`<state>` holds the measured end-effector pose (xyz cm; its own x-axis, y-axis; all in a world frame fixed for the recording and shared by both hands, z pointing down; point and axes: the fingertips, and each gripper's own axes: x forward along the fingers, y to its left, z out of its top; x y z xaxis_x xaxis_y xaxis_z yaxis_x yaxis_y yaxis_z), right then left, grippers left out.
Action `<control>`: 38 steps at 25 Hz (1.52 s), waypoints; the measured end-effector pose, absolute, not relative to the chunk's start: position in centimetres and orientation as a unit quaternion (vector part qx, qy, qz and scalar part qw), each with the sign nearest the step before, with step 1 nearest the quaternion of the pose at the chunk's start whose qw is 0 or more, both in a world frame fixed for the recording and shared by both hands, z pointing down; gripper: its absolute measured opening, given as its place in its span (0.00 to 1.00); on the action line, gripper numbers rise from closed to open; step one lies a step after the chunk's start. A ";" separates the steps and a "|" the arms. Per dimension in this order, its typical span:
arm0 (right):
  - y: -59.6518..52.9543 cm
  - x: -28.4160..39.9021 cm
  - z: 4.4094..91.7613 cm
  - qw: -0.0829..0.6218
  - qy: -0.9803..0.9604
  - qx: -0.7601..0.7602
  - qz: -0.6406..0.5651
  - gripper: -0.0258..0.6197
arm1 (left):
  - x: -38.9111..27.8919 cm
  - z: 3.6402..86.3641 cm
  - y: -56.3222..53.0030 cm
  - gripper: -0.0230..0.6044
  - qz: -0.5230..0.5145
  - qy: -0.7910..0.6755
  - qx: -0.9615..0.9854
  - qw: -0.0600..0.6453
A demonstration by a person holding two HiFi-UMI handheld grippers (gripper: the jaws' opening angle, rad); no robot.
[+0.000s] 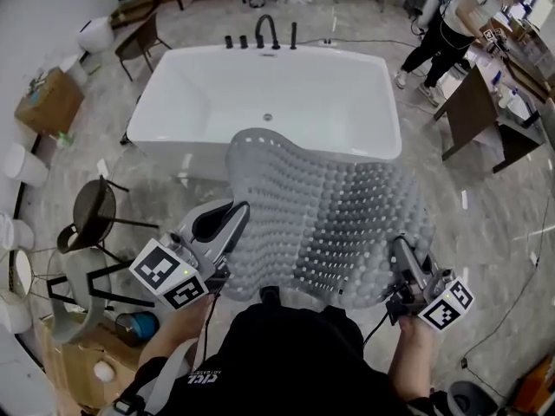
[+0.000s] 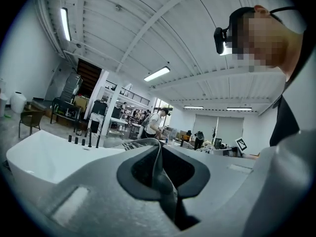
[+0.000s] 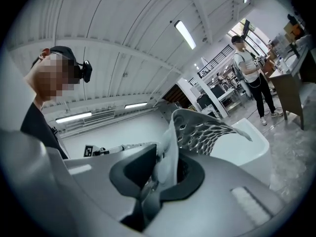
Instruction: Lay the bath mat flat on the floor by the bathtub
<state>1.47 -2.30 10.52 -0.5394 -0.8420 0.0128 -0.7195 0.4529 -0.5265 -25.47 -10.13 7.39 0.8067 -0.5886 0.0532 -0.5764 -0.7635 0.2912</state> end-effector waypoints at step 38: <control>-6.4 20.0 24.8 0.022 0.823 -0.458 -0.335 0.08 | -6.3 21.5 -13.3 0.07 0.028 -0.344 0.914 0.214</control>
